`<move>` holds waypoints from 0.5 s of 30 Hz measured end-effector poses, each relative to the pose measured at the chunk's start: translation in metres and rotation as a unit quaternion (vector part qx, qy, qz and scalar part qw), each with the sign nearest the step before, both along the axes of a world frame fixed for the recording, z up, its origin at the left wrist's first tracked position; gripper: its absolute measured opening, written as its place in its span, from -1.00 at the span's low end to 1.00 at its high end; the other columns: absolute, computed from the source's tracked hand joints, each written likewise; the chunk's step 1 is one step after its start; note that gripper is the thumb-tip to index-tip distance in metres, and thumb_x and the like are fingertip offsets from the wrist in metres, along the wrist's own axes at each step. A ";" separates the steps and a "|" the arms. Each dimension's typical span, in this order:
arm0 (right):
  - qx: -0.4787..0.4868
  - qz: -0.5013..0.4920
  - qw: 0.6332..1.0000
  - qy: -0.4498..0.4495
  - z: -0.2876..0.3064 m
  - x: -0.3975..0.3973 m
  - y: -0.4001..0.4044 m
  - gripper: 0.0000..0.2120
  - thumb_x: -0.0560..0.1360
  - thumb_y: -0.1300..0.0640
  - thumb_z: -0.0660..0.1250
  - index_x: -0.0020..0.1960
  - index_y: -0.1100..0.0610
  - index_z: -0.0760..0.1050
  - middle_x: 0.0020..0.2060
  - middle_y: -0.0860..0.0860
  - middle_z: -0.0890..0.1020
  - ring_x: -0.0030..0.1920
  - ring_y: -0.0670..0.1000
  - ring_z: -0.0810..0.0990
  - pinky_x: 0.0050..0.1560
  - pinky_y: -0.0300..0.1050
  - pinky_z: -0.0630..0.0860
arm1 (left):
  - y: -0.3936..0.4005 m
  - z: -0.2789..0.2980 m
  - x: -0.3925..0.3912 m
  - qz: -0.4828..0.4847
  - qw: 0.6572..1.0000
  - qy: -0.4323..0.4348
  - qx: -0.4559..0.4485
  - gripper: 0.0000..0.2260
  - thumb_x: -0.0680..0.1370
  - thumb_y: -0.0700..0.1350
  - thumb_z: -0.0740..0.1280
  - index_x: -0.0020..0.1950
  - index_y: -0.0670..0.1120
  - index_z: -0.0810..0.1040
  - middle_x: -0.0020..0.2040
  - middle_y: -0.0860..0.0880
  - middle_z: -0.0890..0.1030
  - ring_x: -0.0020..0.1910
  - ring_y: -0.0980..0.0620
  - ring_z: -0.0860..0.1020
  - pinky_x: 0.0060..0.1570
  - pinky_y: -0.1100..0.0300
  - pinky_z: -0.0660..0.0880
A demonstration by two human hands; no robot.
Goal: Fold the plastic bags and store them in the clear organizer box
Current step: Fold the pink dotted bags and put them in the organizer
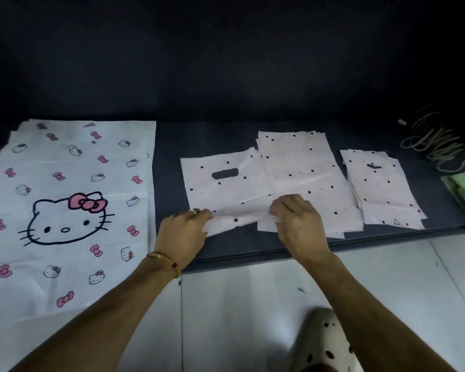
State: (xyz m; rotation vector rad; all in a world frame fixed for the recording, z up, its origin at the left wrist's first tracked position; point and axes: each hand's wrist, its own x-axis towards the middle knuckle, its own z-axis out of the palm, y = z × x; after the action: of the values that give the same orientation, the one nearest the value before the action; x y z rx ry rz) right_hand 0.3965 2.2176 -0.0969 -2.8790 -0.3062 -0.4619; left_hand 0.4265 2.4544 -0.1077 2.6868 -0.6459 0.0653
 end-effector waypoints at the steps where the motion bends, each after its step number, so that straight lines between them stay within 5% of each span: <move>1: -0.003 -0.017 0.999 -0.037 0.009 0.006 -0.013 -0.71 0.17 0.53 0.41 -0.17 0.27 0.63 -0.21 0.14 0.65 -0.21 0.18 0.60 -0.28 -0.04 0.54 | -0.017 0.005 0.004 -0.004 1.000 -0.021 -0.017 -0.70 0.11 -0.39 0.55 -0.23 -0.18 0.61 -0.42 -0.11 0.58 -0.49 -0.11 0.55 -0.57 0.13 0.50; 7: 0.011 -0.154 0.977 -0.149 0.036 0.008 -0.092 -0.65 0.26 0.53 0.28 -0.06 0.26 0.62 -0.04 0.18 0.59 -0.08 0.22 0.52 -0.13 0.03 0.47 | -0.111 0.024 0.028 -0.026 0.977 -0.131 -0.166 -0.69 0.11 -0.48 0.38 -0.24 -0.18 0.61 -0.28 -0.07 0.64 -0.36 -0.05 0.59 -0.61 0.20 0.41; 12: 0.020 -0.205 0.970 0.129 -0.002 -0.026 -0.120 -0.75 0.36 0.44 0.30 -0.03 0.25 0.60 -0.01 0.13 0.59 -0.03 0.20 0.53 -0.13 0.04 0.54 | -0.122 -0.006 0.009 -0.137 0.984 0.014 -0.111 -0.58 0.26 -0.37 0.37 0.06 -0.08 0.62 -0.16 -0.05 0.66 -0.21 -0.09 0.62 -0.34 0.06 0.58; 15: -0.034 -0.141 0.966 0.215 -0.018 -0.038 -0.117 -0.68 0.31 0.36 0.30 0.04 0.21 0.60 0.02 0.11 0.60 0.01 0.20 0.52 -0.06 0.03 0.52 | -0.115 -0.026 0.000 -0.134 0.988 0.075 -0.031 -0.63 0.30 -0.34 0.35 0.02 -0.03 0.66 -0.10 -0.04 0.65 -0.09 -0.07 0.59 -0.22 0.07 0.58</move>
State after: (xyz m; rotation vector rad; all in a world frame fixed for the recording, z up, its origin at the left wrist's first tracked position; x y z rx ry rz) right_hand 0.3586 2.1006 -0.1150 -2.9967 0.1638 0.1422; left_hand 0.4267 2.3398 -0.1335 2.4917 -0.9325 -0.1845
